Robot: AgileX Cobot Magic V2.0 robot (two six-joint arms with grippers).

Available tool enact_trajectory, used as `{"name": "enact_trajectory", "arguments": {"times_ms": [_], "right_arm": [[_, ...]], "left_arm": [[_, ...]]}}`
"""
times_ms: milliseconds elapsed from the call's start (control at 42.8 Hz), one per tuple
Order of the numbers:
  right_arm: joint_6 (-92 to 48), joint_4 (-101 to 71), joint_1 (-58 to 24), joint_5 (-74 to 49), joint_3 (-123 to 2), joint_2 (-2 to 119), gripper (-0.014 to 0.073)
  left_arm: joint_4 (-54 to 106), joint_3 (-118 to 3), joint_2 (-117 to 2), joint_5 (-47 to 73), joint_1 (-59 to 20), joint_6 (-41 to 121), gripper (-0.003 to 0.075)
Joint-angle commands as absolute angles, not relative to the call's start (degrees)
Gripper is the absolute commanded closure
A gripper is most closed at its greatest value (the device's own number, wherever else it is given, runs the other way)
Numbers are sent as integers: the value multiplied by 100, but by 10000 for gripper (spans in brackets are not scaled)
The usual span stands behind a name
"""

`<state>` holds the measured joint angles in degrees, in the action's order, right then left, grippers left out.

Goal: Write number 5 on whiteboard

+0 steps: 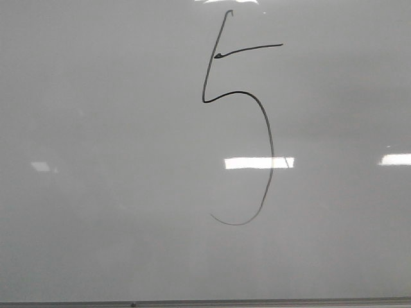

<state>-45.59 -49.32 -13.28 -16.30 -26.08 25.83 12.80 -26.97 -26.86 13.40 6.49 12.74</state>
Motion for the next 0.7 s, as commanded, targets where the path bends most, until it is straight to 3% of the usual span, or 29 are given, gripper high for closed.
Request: {"name": "enact_trajectory", "arguments": {"times_ms": [0, 421, 678], "right_arm": [[-4558, -5043, -1298, -1387, -2755, 2604, 664], [-4558, -5043, -1298, -1387, -2755, 2604, 664], [-4558, -5043, -1298, -1387, -2755, 2604, 664]], "left_arm": [[1320, -2868, -2703, 949, 645, 1265, 741], [942, -2695, -2688, 756, 634, 1248, 741], [216, -1666, -1663, 77, -99, 400, 741]]}}
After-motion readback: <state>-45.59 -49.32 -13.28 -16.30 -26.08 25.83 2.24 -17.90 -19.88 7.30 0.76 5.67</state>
